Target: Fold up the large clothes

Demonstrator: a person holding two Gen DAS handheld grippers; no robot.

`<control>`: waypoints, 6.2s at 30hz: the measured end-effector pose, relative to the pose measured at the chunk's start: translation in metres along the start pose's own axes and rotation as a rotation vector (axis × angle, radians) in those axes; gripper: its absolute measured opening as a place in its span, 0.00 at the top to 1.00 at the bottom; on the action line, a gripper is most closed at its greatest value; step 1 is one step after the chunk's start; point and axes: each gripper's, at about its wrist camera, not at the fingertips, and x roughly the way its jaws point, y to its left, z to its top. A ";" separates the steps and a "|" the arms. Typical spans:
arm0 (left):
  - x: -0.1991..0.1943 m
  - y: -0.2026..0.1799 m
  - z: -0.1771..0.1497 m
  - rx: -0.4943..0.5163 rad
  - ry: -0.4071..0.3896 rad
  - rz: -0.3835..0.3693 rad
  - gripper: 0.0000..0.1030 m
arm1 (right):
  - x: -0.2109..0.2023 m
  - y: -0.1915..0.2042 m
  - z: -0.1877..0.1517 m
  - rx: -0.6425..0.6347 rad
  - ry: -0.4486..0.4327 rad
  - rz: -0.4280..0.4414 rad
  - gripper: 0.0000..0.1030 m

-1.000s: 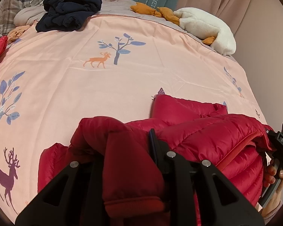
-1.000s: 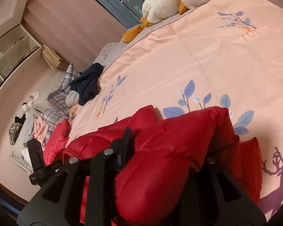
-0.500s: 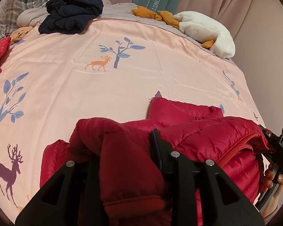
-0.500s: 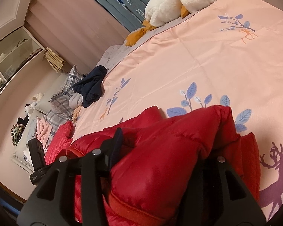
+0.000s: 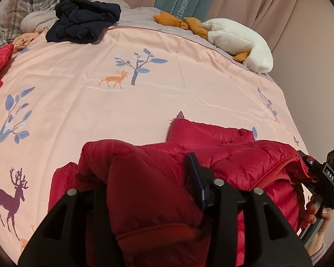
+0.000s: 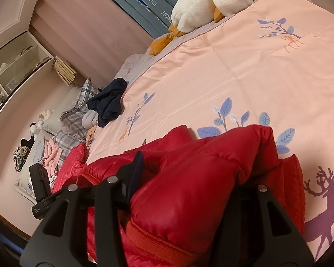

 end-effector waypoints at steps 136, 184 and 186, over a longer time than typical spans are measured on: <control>-0.066 0.049 -0.085 0.032 0.003 0.114 0.02 | -0.070 -0.008 -0.065 -0.219 -0.045 -0.420 0.15; -0.088 -0.036 -0.116 0.261 -0.101 0.141 0.26 | -0.053 0.102 -0.115 -0.537 -0.067 -0.367 0.37; -0.080 -0.037 -0.116 0.259 -0.081 0.149 0.26 | -0.044 0.103 -0.120 -0.553 -0.047 -0.378 0.37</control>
